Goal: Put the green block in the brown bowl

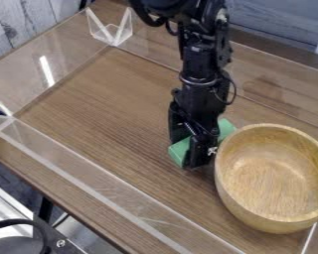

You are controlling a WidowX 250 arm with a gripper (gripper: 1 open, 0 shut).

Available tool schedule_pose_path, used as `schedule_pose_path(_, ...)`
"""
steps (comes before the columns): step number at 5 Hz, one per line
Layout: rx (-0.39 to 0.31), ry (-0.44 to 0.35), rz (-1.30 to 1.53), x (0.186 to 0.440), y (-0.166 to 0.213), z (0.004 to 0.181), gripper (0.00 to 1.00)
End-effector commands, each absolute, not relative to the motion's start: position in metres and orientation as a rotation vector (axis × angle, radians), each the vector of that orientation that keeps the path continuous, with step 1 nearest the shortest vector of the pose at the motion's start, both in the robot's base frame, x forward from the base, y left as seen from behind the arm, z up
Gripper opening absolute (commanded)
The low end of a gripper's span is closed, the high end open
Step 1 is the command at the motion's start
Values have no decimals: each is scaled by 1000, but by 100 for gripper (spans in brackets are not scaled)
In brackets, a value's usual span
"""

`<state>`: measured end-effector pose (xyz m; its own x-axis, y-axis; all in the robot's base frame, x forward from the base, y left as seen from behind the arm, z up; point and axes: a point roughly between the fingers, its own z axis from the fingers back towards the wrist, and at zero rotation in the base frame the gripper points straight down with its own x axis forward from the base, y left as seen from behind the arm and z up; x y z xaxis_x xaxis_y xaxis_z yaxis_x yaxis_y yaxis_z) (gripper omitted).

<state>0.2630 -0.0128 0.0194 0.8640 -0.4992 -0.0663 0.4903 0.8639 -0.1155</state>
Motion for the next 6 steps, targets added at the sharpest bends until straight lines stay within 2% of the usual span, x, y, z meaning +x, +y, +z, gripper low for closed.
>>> schedule_pose_path(1,-99,90,-520,267,-10,21,100)
schedule_pose_path(6,-122,126,-521,266,-9,20,100)
